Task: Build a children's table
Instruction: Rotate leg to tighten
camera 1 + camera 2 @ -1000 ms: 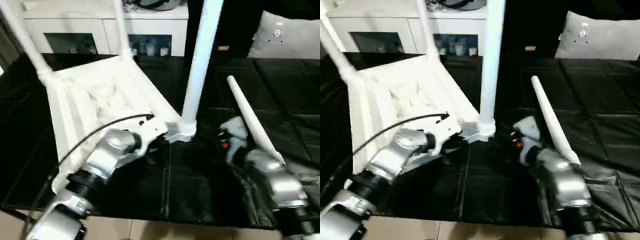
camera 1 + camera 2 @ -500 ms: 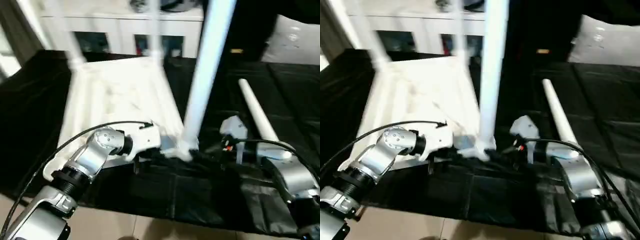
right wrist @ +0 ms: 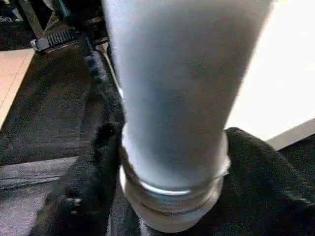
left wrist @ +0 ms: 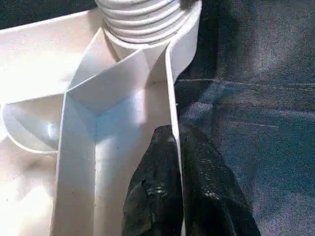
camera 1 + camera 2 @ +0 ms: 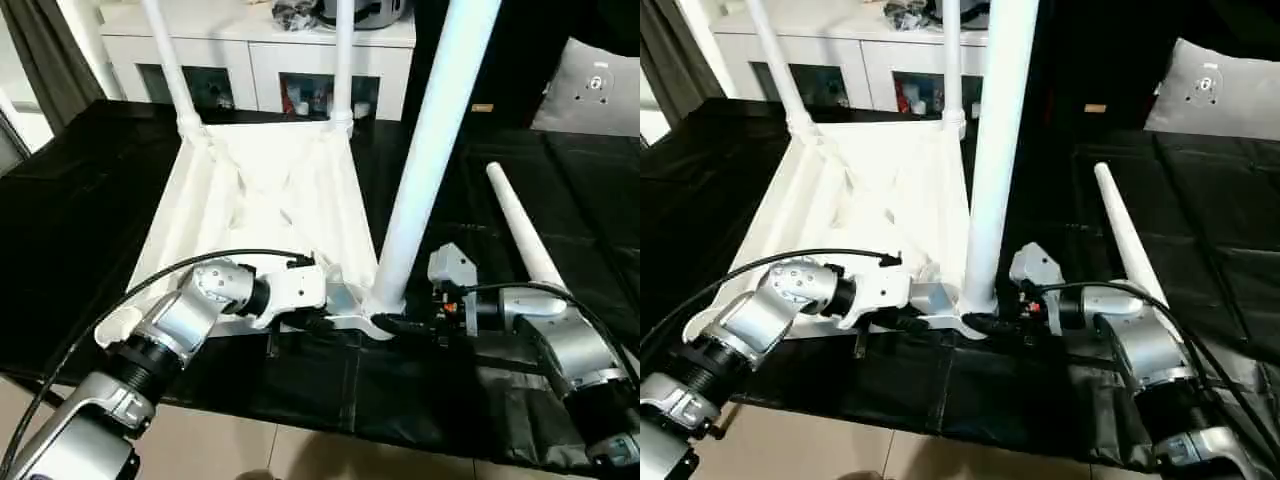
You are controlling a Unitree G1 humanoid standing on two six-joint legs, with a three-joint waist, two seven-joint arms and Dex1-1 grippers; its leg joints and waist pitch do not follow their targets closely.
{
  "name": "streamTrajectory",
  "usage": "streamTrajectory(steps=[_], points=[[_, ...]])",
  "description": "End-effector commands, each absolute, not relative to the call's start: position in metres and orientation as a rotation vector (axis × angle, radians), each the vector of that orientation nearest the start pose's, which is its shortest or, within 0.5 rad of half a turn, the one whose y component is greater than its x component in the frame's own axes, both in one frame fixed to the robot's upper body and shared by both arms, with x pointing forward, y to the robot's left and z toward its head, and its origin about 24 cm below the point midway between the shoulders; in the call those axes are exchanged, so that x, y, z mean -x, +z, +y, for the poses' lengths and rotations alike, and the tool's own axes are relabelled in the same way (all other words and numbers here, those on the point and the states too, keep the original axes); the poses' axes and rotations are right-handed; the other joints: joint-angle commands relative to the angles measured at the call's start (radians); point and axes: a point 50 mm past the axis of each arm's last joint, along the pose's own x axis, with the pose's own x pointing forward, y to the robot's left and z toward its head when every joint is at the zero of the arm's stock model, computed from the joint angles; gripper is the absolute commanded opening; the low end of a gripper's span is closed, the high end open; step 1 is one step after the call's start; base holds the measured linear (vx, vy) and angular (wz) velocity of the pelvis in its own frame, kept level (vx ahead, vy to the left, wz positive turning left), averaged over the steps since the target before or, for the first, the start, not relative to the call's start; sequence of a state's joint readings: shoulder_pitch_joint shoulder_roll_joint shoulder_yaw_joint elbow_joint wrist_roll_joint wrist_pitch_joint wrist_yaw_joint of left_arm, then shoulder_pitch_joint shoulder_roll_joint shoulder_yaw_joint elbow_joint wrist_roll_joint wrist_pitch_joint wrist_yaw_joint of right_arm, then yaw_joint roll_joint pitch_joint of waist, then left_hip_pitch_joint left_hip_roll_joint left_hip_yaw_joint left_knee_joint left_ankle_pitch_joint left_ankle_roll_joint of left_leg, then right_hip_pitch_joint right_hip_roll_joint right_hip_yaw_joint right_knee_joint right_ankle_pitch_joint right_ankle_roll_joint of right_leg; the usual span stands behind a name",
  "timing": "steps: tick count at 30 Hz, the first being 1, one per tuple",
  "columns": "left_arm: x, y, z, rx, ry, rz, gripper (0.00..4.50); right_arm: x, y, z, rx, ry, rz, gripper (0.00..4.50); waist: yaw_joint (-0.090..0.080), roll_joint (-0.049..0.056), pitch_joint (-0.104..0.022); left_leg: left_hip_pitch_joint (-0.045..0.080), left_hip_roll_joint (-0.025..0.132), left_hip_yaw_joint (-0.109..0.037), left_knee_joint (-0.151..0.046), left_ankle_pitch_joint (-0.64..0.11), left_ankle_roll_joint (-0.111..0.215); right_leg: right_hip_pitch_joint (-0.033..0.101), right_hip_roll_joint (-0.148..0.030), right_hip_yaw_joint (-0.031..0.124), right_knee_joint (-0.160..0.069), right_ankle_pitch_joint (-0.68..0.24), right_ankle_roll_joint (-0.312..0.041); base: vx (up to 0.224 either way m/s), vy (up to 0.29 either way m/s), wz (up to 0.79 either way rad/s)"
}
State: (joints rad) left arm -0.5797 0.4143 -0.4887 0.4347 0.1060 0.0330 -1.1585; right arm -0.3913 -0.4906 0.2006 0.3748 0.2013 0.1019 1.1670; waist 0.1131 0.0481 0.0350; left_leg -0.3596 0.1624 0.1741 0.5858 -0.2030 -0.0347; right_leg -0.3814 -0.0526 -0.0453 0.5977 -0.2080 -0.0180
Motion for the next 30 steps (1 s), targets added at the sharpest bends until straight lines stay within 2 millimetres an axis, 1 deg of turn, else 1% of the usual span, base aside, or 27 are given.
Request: streamTrajectory(steps=[1, 5, 6, 7, 8, 9, 10, 11, 12, 13, 14, 15, 16, 17, 18, 19, 20, 21, 22, 23, 24, 25, 26, 27, 28, 29, 30], points=[[-0.287, 0.030, 0.105, -0.754, -1.552, 0.521, 0.00, -0.290, 0.057, -0.169, 0.229, 1.265, 0.312, 2.99, -0.002, -0.014, -0.053, 0.006, 0.074, -0.021, -0.058, -0.096, 0.084, 0.043, -0.100, 0.046, -0.053, -0.038, -0.252, 0.000, 0.000, 0.00], [-0.284, 0.029, 0.105, -0.708, -1.554, 0.535, 0.00, -0.286, 0.053, -0.167, 0.180, 1.279, 0.333, 2.78, -0.002, -0.015, -0.053, 0.005, 0.075, -0.022, -0.060, -0.099, 0.085, 0.044, -0.101, 0.046, -0.054, -0.053, -0.250, 0.000, 0.000, 0.00], [-0.282, 0.030, 0.104, -0.655, -1.552, 0.537, 0.00, -0.284, 0.049, -0.164, 0.165, 1.274, 0.358, 2.75, -0.002, -0.013, -0.052, 0.004, 0.075, -0.023, -0.060, -0.096, 0.084, 0.045, -0.100, 0.045, -0.053, -0.050, -0.252, 0.000, 0.000, 0.00], [-0.281, 0.030, 0.103, -0.638, -1.547, 0.537, 0.00, -0.283, 0.047, -0.163, 0.159, 1.267, 0.369, 2.74, -0.003, -0.013, -0.053, 0.004, 0.076, -0.022, -0.060, -0.097, 0.083, 0.045, -0.101, 0.045, -0.053, -0.048, -0.252, 0.000, 0.000, 0.00], [-0.281, 0.031, 0.102, -0.618, -1.531, 0.537, 0.00, -0.283, 0.044, -0.161, 0.149, 1.248, 0.388, 2.74, -0.004, -0.010, -0.052, 0.006, 0.076, -0.023, -0.061, -0.101, 0.082, 0.043, -0.098, 0.045, -0.054, -0.053, -0.252, 0.000, 0.000, 0.00], [-0.280, 0.032, 0.100, -0.581, -1.494, 0.542, 0.00, -0.283, 0.039, -0.156, 0.146, 1.203, 0.419, 2.74, -0.006, -0.009, -0.051, 0.007, 0.079, -0.022, -0.063, -0.101, 0.078, 0.042, -0.099, 0.046, -0.052, -0.049, -0.257, 0.000, 0.000, 0.00], [-0.280, 0.032, 0.098, -0.563, -1.478, 0.545, 0.00, -0.283, 0.037, -0.153, 0.147, 1.183, 0.432, 2.73, -0.009, -0.011, -0.048, 0.004, 0.076, -0.023, -0.065, -0.113, 0.072, 0.042, -0.097, 0.045, -0.056, -0.074, -0.251, 0.000, 0.000, 0.00], [-0.279, 0.034, 0.093, -0.513, -1.441, 0.544, 0.00, -0.285, 0.033, -0.145, 0.112, 1.131, 0.444, 2.72, -0.011, -0.011, -0.046, 0.006, 0.076, -0.024, -0.067, -0.127, 0.065, 0.041, -0.099, 0.045, -0.058, -0.098, -0.249, 0.000, 0.000, 0.00], [-0.279, 0.034, 0.091, -0.490, -1.424, 0.542, 0.00, -0.286, 0.032, -0.141, 0.087, 1.105, 0.442, 2.72, -0.022, -0.013, -0.038, 0.009, 0.071, -0.025, -0.073, -0.195, 0.043, 0.039, -0.102, 0.047, -0.074, -0.227, -0.229, 0.000, 0.000, 0.00], [-0.279, 0.036, 0.084, -0.443, -1.387, 0.531, 0.00, -0.289, 0.031, -0.132, 0.039, 1.045, 0.440, 2.72, -0.028, -0.013, -0.036, 0.010, 0.072, -0.026, -0.077, -0.214, 0.029, 0.039, -0.102, 0.049, -0.075, -0.268, -0.223, 0.000, 0.000, 0.00], [-0.279, 0.039, 0.076, -0.401, -1.351, 0.521, 0.00, -0.292, 0.029, -0.125, 0.000, 0.988, 0.441, 2.72, -0.036, -0.014, -0.029, 0.005, 0.070, -0.028, -0.081, -0.237, 0.020, 0.040, -0.101, 0.047, -0.079, -0.321, -0.212, -0.054, 0.001, -0.08], [-0.280, 0.040, 0.072, -0.377, -1.328, 0.514, 0.00, -0.294, 0.028, -0.120, -0.022, 0.951, 0.444, 2.72, -0.045, -0.014, -0.025, 0.012, 0.066, -0.033, -0.086, -0.300, -0.004, 0.035, -0.103, 0.042, -0.092, -0.468, -0.175, -0.054, 0.001, -0.08], [-0.281, 0.041, 0.068, -0.362, -1.307, 0.510, 0.00, -0.296, 0.026, -0.118, -0.038, 0.919, 0.451, 2.72, -0.060, -0.019, -0.024, 0.016, 0.064, -0.039, -0.085, -0.336, -0.021, 0.031, -0.106, 0.041, -0.100, -0.550, -0.143, -0.059, 0.008, -0.11], [-0.284, 0.043, 0.061, -0.351, -1.264, 0.499, 0.00, -0.300, 0.023, -0.114, -0.054, 0.841, 0.463, 2.72, -0.069, -0.017, -0.026, 0.010, 0.063, -0.044, -0.087, -0.342, -0.026, 0.034, -0.108, 0.040, -0.104, -0.576, -0.122, 0.000, 0.000, 0.00], [-0.284, 0.043, 0.061, -0.351, -1.264, 0.499, 0.00, -0.300, 0.023, -0.114, -0.054, 0.841, 0.463, 2.72, -0.075, -0.017, -0.026, 0.008, 0.063, -0.046, -0.089, -0.349, -0.027, 0.033, -0.107, 0.039, -0.104, -0.575, -0.116, 0.000, 0.000, 0.00], [-0.288, 0.045, 0.054, -0.344, -1.212, 0.484, 0.00, -0.304, 0.019, -0.112, -0.050, 0.766, 0.476, 2.72, -0.079, -0.016, -0.026, 0.008, 0.063, -0.047, -0.089, -0.358, -0.026, 0.032, -0.106, 0.037, -0.106, -0.575, -0.110, 0.000, 0.000, 0.00], [-0.291, 0.047, 0.049, -0.339, -1.176, 0.472, 0.00, -0.306, 0.017, -0.111, -0.035, 0.720, 0.482, 2.72, -0.086, -0.017, -0.028, 0.008, 0.064, -0.047, -0.089, -0.361, -0.026, 0.031, -0.107, 0.036, -0.107, -0.557, -0.111, 0.000, 0.000, 0.00], [-0.292, 0.048, 0.047, -0.332, -1.153, 0.466, 0.00, -0.307, 0.016, -0.112, -0.032, 0.689, 0.487, 2.72, -0.086, -0.016, -0.030, 0.010, 0.064, -0.046, -0.087, -0.354, -0.024, 0.028, -0.106, 0.036, -0.110, -0.531, -0.117, 0.000, 0.000, 0.00], [-0.295, 0.051, 0.041, -0.315, -1.104, 0.454, 0.00, -0.310, 0.013, -0.113, -0.027, 0.625, 0.498, 2.72, -0.087, -0.016, -0.030, 0.012, 0.064, -0.042, -0.086, -0.344, -0.022, 0.025, -0.105, 0.038, -0.108, -0.500, -0.128, 0.000, 0.000, 0.00], [-0.296, 0.052, 0.038, -0.309, -1.088, 0.448, 0.00, -0.310, 0.012, -0.114, -0.029, 0.602, 0.498, 2.72, -0.085, -0.017, -0.030, 0.015, 0.063, -0.041, -0.084, -0.344, -0.019, 0.023, -0.104, 0.037, -0.110, -0.488, -0.134, 0.000, 0.000, 0.00], [-0.296, 0.052, 0.036, -0.315, -1.080, 0.444, 0.00, -0.311, 0.012, -0.114, -0.039, 0.592, 0.495, 3.07, -0.082, -0.018, -0.030, 0.014, 0.064, -0.040, -0.084, -0.336, -0.013, 0.024, -0.105, 0.039, -0.109, -0.467, -0.140, 0.000, 0.000, 0.00], [-0.294, 0.053, 0.031, -0.329, -1.075, 0.436, 0.00, -0.311, 0.013, -0.115, -0.061, 0.581, 0.478, 3.28, -0.081, -0.018, -0.030, 0.010, 0.065, -0.039, -0.086, -0.325, -0.007, 0.027, -0.104, 0.040, -0.107, -0.437, -0.146, 0.000, 0.000, 0.00], [-0.292, 0.053, 0.029, -0.335, -1.074, 0.438, 0.00, -0.310, 0.015, -0.115, -0.075, 0.578, 0.465, 3.42, -0.079, -0.018, -0.031, 0.010, 0.067, -0.038, -0.086, -0.319, -0.005, 0.027, -0.103, 0.041, -0.107, -0.419, -0.148, 0.000, 0.000, 0.00], [-0.292, 0.052, 0.028, -0.338, -1.074, 0.441, 0.00, -0.309, 0.016, -0.116, -0.080, 0.579, 0.457, 3.44, -0.076, -0.017, -0.034, 0.011, 0.069, -0.036, -0.085, -0.299, 0.000, 0.028, -0.103, 0.044, -0.102, -0.367, -0.160, 0.000, 0.000, 0.00], [-0.292, 0.051, 0.031, -0.351, -1.072, 0.445, 0.00, -0.307, 0.017, -0.118, -0.069, 0.601, 0.449, 3.51, -0.069, -0.016, -0.041, 0.013, 0.069, -0.033, -0.081, -0.256, 0.006, 0.031, -0.103, 0.045, -0.096, -0.287, -0.182, 0.000, 0.000, 0.00], [-0.294, 0.050, 0.035, -0.369, -1.066, 0.448, 0.00, -0.306, 0.018, -0.121, -0.056, 0.619, 0.441, 3.64, -0.063, -0.018, -0.047, 0.008, 0.068, -0.030, -0.074, -0.192, 0.023, 0.038, -0.101, 0.046, -0.082, -0.174, -0.199, 0.054, -0.009, 0.06], [-0.296, 0.048, 0.040, -0.390, -1.056, 0.451, 0.00, -0.304, 0.019, -0.124, -0.045, 0.637, 0.431, 3.76, -0.061, -0.018, -0.046, 0.005, 0.069, -0.029, -0.073, -0.169, 0.034, 0.039, -0.100, 0.045, -0.079, -0.137, -0.209, 0.054, -0.009, 0.06]])
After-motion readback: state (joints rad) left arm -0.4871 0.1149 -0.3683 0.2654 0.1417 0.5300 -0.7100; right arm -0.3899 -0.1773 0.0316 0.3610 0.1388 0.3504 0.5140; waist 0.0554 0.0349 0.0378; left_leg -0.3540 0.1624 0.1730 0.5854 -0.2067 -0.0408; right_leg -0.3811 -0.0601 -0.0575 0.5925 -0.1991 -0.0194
